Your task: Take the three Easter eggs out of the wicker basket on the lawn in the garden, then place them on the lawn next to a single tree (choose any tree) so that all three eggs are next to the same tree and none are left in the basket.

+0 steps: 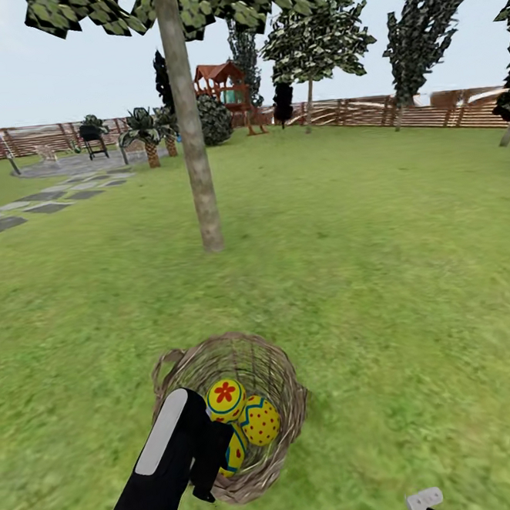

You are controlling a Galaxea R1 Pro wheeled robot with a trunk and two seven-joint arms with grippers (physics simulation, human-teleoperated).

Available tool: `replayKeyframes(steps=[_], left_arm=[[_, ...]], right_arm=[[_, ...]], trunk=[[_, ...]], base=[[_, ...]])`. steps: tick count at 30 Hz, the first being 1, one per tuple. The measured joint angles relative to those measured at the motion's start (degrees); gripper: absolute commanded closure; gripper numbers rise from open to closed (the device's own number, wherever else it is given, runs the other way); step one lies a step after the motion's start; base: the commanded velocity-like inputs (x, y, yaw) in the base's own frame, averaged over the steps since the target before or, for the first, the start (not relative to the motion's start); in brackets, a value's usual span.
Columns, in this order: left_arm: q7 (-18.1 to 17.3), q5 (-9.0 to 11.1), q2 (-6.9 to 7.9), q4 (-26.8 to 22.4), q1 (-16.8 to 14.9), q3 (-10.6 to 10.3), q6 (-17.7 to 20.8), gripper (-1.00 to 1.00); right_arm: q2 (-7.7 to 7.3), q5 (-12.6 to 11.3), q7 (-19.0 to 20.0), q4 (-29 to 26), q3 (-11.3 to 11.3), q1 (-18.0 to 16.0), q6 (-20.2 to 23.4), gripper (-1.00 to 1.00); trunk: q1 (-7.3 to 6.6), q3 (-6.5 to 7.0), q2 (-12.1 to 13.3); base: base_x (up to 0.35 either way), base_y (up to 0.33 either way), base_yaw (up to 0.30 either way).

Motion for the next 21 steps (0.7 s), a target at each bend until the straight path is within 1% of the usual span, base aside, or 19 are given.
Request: replayKeyframes(steps=[8, 16, 21], left_arm=[[-0.1, 0.0, 0.04, -0.1, 0.0, 0.0, 0.1, 1.00], [-0.1, 0.0, 0.05, -0.1, 0.0, 0.0, 0.1, 1.00], [-0.1, 0.1, 0.08, -0.1, 0.0, 0.0, 0.1, 1.00]], right_arm=[[0.00, 0.0, 0.0, -0.1, 0.0, 0.0, 0.0, -1.00], [-0.07, 0.0, 0.0, -0.1, -0.1, 0.0, 0.0, -1.00], [-0.08, 0.0, 0.0, -0.1, -0.1, 0.0, 0.0, -1.00]], trunk=[[0.00, 0.32, 0.0], [0.00, 0.36, 0.0], [0.00, 0.37, 0.0]], base=[[0.331, 0.119, 0.256], [0.334, 0.087, 0.019], [0.334, 0.093, 0.212]])
